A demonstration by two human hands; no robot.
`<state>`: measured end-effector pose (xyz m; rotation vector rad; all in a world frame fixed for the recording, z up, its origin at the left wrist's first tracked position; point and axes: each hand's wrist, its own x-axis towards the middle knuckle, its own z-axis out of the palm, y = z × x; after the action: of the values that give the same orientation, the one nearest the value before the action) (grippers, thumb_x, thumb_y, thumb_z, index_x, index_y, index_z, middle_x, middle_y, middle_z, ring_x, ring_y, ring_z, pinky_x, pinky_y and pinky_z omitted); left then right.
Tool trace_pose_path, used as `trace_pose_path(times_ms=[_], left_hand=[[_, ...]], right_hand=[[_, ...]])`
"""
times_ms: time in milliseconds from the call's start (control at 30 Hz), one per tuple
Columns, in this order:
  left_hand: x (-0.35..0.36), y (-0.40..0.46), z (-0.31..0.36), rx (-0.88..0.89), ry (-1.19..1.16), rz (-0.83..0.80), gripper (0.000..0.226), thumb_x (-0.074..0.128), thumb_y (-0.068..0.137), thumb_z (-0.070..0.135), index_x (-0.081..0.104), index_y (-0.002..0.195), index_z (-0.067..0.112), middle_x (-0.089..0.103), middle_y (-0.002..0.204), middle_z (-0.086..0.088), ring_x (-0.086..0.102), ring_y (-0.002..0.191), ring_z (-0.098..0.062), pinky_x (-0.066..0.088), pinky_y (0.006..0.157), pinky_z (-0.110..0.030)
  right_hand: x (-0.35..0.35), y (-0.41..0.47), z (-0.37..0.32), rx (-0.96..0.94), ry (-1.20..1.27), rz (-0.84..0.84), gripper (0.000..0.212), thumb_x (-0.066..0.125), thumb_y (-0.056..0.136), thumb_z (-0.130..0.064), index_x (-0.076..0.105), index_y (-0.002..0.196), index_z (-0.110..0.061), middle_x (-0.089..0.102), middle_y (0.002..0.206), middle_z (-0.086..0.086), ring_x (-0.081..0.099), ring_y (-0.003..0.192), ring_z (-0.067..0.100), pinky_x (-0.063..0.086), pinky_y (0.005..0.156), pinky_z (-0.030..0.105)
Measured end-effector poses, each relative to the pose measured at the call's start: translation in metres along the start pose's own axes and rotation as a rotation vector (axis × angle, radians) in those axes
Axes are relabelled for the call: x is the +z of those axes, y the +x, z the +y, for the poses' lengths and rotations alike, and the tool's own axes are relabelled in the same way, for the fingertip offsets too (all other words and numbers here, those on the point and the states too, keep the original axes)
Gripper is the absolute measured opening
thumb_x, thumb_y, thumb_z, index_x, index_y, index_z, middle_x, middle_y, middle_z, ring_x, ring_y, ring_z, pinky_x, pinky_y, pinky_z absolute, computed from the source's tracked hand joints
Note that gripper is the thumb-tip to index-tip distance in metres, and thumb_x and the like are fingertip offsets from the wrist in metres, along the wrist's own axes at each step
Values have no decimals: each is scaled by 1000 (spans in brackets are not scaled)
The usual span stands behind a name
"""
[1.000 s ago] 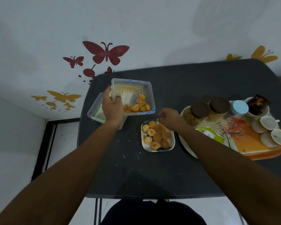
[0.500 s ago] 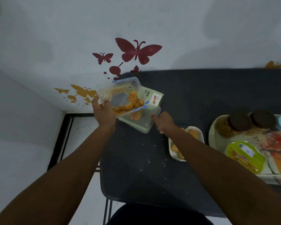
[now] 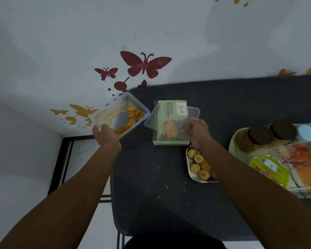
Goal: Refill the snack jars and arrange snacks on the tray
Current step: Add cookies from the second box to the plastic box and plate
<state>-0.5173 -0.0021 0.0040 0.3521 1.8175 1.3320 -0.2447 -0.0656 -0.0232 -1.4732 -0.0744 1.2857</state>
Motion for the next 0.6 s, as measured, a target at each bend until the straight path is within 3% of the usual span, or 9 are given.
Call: trace_pose_path(times_ms=[167, 300, 367, 500, 600], left_hand=[[14, -12, 3, 14, -1, -10, 51, 46, 108, 25, 35, 157, 23, 46, 153, -7, 52, 125, -22, 41, 93, -28], [23, -28, 8, 81, 40, -79, 48, 49, 106, 26, 43, 153, 21, 54, 144, -4, 55, 124, -23, 44, 96, -31], [25, -32, 7, 129, 172, -190, 42, 46, 107, 37, 50, 146, 22, 58, 135, 5, 58, 117, -18, 47, 93, -33], [32, -50, 10, 150, 400, -631, 49, 33, 105, 59, 64, 116, 23, 73, 109, -2, 74, 96, -20, 63, 79, -40], [38, -64, 6, 117, 428, -724, 47, 29, 108, 53, 64, 119, 24, 73, 111, -3, 73, 101, -21, 64, 78, -40]], right_hand=[[-14, -4, -40, -32, 136, 17, 32, 46, 108, -23, 54, 132, -3, 70, 90, 8, 66, 65, 13, 52, 55, 25], [-17, -4, -52, -4, 252, 2, 25, 55, 104, -23, 64, 120, -6, 68, 77, 4, 62, 55, 9, 51, 49, 20], [-17, -5, -52, -25, 157, -52, 19, 56, 104, -23, 66, 110, -9, 65, 75, 3, 57, 54, 9, 48, 48, 21], [-6, -6, -37, -200, -278, -54, 19, 54, 104, -26, 67, 107, -12, 62, 76, 0, 49, 54, 9, 42, 45, 22], [6, -7, -30, -290, -391, 73, 18, 56, 102, -31, 64, 103, -15, 64, 86, 1, 57, 70, 11, 48, 56, 26]])
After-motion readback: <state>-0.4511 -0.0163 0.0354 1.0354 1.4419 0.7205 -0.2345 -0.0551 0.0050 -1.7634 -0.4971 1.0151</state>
